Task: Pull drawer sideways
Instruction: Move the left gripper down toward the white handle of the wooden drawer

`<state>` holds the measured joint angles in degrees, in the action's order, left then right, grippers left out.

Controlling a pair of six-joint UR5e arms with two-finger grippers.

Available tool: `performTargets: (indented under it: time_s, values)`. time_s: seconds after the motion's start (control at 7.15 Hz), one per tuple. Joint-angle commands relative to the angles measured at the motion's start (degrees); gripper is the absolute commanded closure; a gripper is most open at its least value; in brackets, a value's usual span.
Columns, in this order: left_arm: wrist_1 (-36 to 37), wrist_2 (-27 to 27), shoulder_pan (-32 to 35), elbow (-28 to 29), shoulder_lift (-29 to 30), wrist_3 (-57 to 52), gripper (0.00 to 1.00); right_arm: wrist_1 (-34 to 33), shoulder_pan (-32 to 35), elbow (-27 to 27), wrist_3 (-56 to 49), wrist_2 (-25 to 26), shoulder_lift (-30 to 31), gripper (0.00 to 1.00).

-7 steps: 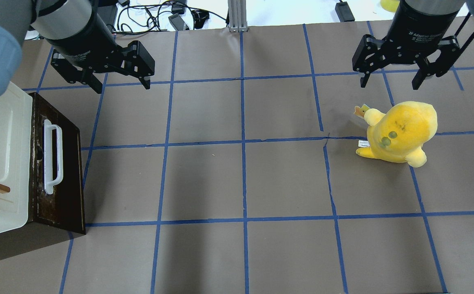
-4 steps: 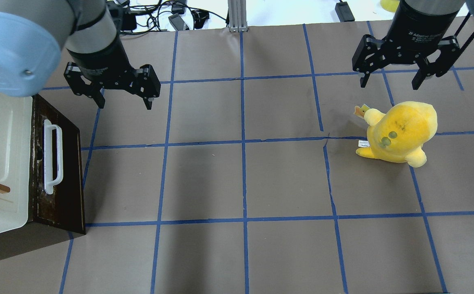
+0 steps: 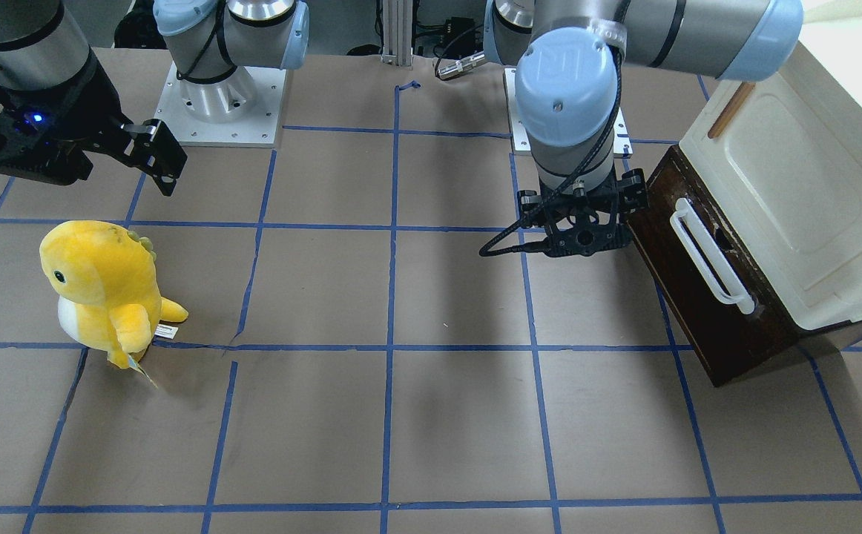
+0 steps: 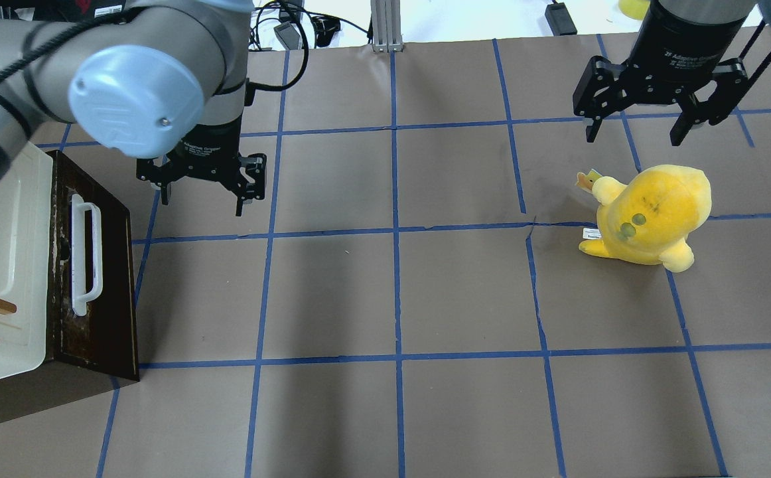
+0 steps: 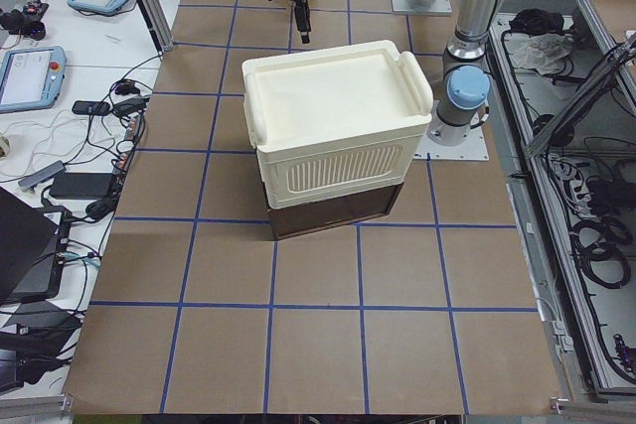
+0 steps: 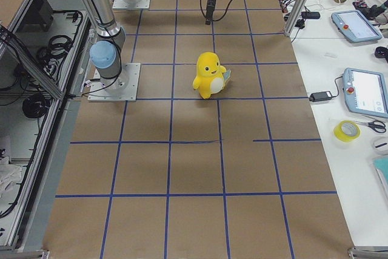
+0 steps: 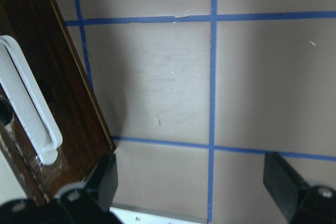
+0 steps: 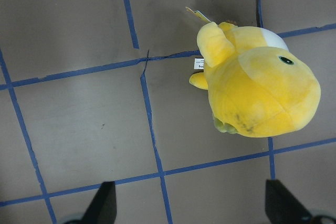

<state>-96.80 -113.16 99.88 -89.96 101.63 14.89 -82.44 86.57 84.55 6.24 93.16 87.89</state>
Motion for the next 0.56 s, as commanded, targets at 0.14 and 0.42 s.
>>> performTargets:
  time_s: [0.14, 0.42]
  values:
    - [0.38, -18.85, 0.58, -8.88, 5.15, 6.2, 0.0, 0.0, 0.0, 0.0, 0.0, 0.0, 0.0, 0.0]
    - [0.3, -28.91, -0.29, -11.8, 7.17, 6.46, 0.0, 0.0, 0.0, 0.0, 0.0, 0.0, 0.0, 0.0]
